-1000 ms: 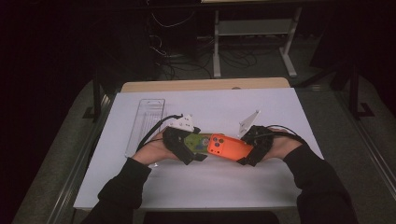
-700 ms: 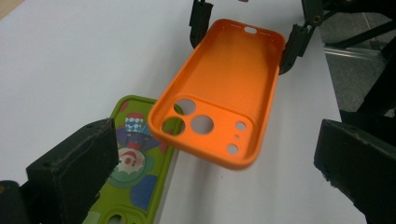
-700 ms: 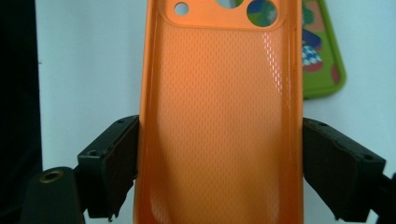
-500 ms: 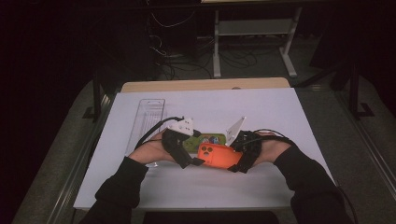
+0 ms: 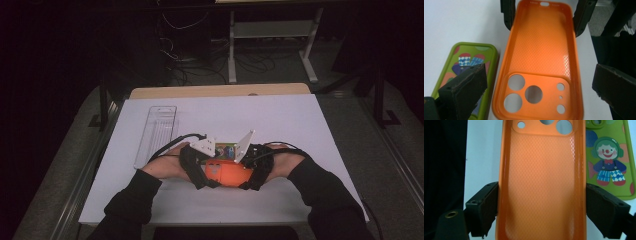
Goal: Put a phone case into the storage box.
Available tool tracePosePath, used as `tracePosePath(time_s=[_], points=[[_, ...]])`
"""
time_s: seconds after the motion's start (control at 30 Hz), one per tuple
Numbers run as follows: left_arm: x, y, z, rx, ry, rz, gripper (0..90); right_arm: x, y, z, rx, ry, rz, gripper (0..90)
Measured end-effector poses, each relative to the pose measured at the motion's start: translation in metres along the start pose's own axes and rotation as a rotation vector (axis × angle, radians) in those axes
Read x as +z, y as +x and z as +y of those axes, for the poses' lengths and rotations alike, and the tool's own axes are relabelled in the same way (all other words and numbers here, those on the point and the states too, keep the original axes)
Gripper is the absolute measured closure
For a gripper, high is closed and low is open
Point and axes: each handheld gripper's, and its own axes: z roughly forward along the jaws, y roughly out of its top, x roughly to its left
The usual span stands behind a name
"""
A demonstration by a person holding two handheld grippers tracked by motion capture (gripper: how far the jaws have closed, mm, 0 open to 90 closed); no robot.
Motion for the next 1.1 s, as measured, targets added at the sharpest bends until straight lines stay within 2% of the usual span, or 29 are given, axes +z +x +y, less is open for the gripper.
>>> tracePosePath(time_s=[0.23,0.33,0.53,0.87,1.1], points=[[0.009,-0.002,0.001,0.035,0.045,-0.002,0.0,0.001,0.001,0.002,-0.013,0.000,0.002,15.5],[0.012,-0.003,0.000,0.024,0.050,-0.004,0.0,0.001,0.001,0.003,-0.015,0.001,0.002,15.5],[0.017,-0.004,-0.001,0.035,0.079,-0.014,3.8,-0.001,0.002,0.005,-0.026,-0.008,0.000,15.5],[0.017,-0.003,-0.002,0.041,0.084,-0.008,11.4,0.000,0.002,0.006,-0.031,-0.005,0.000,15.5],[0.017,-0.001,-0.004,0.026,0.074,-0.037,14.7,0.000,0.002,0.006,-0.030,-0.004,0.009,15.4]])
